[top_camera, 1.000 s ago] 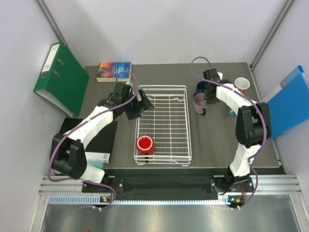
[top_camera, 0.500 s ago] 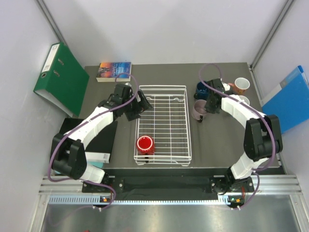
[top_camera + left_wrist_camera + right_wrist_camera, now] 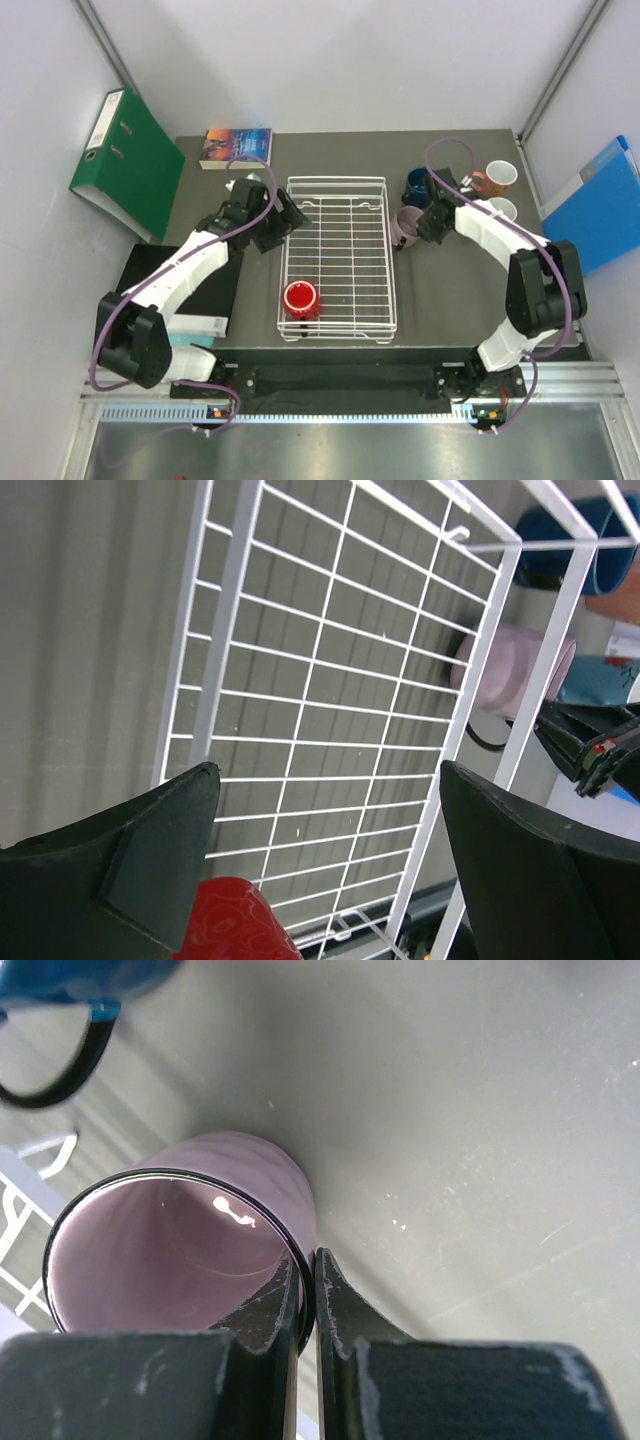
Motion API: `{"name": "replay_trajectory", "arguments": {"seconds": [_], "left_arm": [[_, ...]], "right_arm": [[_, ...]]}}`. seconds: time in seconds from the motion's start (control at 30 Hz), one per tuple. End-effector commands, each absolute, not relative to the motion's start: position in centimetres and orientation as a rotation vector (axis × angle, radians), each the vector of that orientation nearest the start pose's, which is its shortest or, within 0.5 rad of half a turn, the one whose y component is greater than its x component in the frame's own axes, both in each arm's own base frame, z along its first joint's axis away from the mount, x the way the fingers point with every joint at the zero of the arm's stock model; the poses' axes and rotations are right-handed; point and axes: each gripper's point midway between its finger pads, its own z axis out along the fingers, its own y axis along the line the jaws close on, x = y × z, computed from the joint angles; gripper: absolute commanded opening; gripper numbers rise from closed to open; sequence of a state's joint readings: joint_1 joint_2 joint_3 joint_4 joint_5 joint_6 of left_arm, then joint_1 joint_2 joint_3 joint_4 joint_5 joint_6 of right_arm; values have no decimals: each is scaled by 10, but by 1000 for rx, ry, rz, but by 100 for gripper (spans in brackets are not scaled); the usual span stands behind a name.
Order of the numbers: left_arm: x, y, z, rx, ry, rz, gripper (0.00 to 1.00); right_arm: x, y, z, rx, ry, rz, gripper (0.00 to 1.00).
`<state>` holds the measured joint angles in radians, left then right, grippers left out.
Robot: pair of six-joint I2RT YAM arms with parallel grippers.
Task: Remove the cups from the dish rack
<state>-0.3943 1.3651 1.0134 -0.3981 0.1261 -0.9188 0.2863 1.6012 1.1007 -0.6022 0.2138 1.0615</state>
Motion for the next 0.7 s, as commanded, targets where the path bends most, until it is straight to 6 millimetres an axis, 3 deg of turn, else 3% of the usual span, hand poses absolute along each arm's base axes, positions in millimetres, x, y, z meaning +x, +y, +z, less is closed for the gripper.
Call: {"name": "replay_trajectory", "arguments": {"seconds": [0.0,0.3,0.37,0.5,0.67], "left_arm": [[332,-182,173,-596,2315,-712,96],[332,-175,178,-584,2310,-662,99],[333,-175,178,-581,2308,-660,99],[336,-178,174,-584,2318,-667,99],[338,-182,171,-583,2328,-678,99]], "right_arm": [[369,96,92,1153,2354,55,0],[369,53,106,1162,2279,-201,0],[368,44,102,1173,2276,-220,0],[368,39,94,1185,2281,-243,0],[381,48,81,1192,2304,-211,0]]}}
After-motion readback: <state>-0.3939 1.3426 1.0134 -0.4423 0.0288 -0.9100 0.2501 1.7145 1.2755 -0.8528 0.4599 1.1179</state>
